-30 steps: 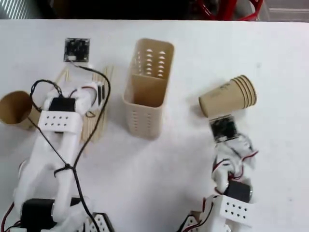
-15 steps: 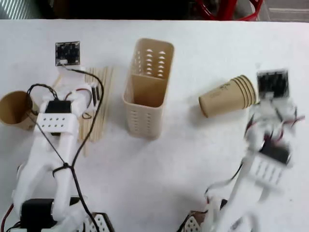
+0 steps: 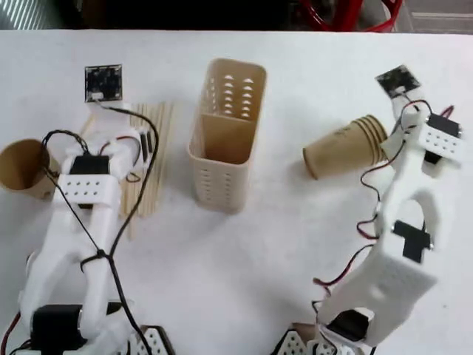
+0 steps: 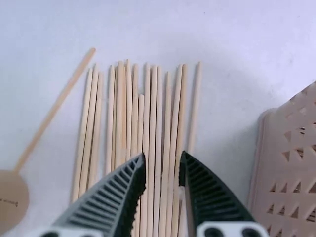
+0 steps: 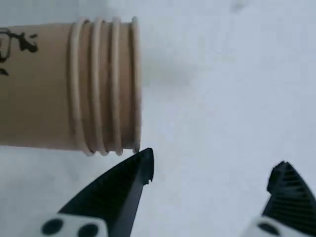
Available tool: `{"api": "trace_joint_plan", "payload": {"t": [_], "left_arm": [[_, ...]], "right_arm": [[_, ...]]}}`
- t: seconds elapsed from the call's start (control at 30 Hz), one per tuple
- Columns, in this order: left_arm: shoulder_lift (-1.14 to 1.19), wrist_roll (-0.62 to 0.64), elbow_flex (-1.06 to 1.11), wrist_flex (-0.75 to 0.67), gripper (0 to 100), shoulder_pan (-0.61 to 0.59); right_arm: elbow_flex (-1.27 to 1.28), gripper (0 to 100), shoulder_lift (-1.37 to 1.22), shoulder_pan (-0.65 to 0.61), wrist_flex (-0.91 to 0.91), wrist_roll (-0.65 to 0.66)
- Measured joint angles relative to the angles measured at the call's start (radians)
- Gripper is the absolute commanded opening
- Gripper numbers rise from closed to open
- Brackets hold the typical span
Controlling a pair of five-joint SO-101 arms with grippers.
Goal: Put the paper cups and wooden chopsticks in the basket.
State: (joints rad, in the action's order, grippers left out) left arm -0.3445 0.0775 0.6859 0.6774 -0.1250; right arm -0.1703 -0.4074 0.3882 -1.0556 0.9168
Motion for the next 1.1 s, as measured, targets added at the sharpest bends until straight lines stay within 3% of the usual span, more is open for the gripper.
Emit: {"api": "trace_joint_plan", "payload": {"t": [0.5,0.87,1.1], "left_arm": [[0.0,0.0,0.0,-0.014,13,0.0],[0.0,0.0,0.029,-0.06,13,0.0],[0.0,0.0,0.037,-0.077,13,0.0]], "right_arm": [[0.005,38.4,-0.155,-0.038,-0.052,0.115],[0.044,38.3,-0.155,-0.048,-0.052,0.12],[0.071,38.3,-0.031,-0.048,-0.06,-0.014]]}}
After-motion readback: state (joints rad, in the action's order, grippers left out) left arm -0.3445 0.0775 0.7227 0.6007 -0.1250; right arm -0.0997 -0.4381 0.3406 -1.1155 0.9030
